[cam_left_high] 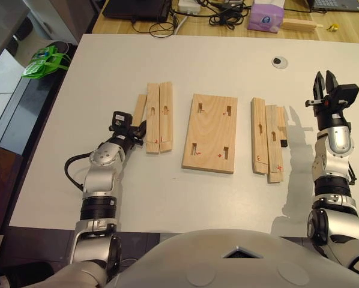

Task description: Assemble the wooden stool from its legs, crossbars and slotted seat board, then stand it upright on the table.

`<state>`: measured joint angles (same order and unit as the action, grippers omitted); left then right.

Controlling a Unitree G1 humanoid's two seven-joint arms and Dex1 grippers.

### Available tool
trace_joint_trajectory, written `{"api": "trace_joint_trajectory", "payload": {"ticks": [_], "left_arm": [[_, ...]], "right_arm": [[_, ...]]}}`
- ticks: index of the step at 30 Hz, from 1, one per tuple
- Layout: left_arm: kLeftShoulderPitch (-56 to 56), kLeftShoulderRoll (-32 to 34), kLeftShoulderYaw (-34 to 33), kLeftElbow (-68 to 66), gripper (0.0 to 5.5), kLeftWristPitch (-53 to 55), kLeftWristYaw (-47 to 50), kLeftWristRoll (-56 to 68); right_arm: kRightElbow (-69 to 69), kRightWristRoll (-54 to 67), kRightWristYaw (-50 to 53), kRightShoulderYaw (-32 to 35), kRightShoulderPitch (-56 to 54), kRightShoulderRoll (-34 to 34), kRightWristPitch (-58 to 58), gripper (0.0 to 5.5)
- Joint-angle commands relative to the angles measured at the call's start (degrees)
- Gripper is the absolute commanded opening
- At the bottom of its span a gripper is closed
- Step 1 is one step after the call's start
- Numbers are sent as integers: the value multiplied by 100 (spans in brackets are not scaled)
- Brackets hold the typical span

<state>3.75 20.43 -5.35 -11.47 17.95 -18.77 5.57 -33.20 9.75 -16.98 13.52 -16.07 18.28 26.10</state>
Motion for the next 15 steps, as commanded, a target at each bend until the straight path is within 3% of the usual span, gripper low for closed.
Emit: {"api": "trace_joint_trajectory", "payload": {"ticks": [1,9,15], "left_arm": [[-320,85,218,-264,251,582,-150,-102],[-478,31,175,-735,132,517,-254,66],[-340,-3,22,-579,131,282,-81,143]], "right_arm": [[248,17,-37,-40,2,8,-144,104],[641,127,-82,30,-246,111,-425,104],[1031,280,-27,121,-377,124,-643,104]]}}
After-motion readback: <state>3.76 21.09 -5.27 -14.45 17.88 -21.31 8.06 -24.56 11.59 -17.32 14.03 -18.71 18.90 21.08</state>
